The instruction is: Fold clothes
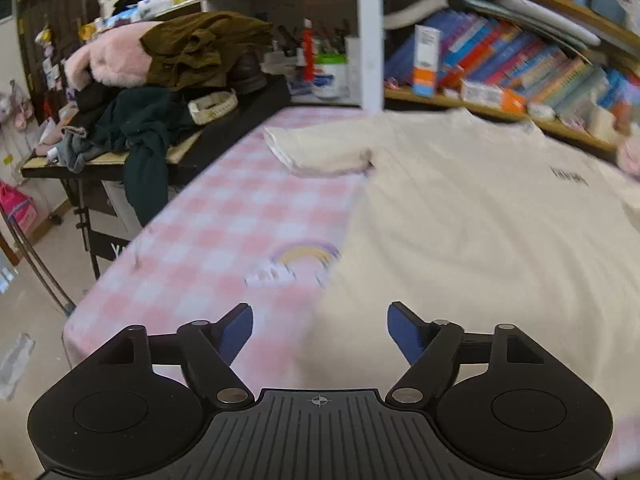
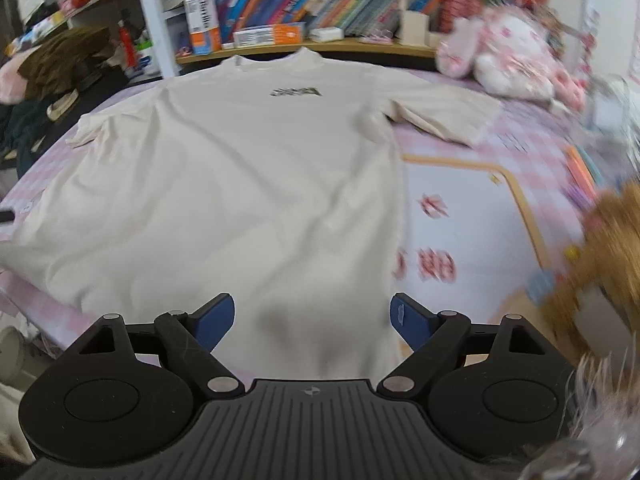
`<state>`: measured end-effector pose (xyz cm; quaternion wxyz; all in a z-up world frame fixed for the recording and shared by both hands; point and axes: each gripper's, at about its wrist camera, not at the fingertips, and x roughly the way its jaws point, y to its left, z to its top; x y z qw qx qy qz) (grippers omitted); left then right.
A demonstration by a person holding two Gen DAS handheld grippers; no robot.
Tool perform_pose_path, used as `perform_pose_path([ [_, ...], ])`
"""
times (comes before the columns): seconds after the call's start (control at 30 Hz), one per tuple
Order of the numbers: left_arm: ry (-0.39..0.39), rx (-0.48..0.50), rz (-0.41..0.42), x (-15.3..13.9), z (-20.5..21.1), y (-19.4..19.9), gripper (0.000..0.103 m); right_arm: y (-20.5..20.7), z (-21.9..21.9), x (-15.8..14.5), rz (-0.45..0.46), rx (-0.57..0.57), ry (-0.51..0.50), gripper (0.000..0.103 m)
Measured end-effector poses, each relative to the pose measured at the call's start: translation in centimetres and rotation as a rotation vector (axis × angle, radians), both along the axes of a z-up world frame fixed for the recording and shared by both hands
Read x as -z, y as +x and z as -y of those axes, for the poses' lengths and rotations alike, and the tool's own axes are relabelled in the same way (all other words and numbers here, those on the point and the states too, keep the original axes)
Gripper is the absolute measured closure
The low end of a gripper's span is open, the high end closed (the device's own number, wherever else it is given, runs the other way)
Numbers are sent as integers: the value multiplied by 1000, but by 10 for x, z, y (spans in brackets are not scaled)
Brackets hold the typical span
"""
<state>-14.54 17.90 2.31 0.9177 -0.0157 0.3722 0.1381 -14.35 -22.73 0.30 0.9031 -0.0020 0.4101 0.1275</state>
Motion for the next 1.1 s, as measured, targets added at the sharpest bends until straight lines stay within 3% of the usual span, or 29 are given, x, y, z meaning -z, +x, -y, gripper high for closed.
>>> perform_pose_path([
  [0.23,29,53,-46,8,22,-26,26,-21,25,9,-57,66,25,33],
  [0.5,12,59,-39,5,-6,-23,28,-21,28,15,-56,102,27,37],
  [0.57,-20,71,-59,9,-13,-18,37,-20,26,16,-54,102,18,42],
  [0.6,-33,79,-74,11,-15,-16,50,-19,25,15,-53,92,13,46],
  [0.63,-58,88,-81,12,-16,-15,72,-18,23,15,-52,81,8,60],
  [0.67,-86,97,-86,11,-18,-14,83,-16,23,14,-55,68,7,76],
  [0.7,-113,106,-91,11,-20,-13,91,-15,24,12,-65,61,14,82],
  [0.73,-141,115,-96,11,-21,-12,92,-13,24,10,-74,55,22,90],
  [0.83,-309,139,10,-11,-31,-5,92,-5,29,-5,-95,56,107,92],
  [0.97,-431,107,129,-35,-45,35,92,31,22,-35,-45,55,225,92],
  [1.1,-384,32,103,-35,-45,92,88,81,10,-49,-12,89,248,92],
])
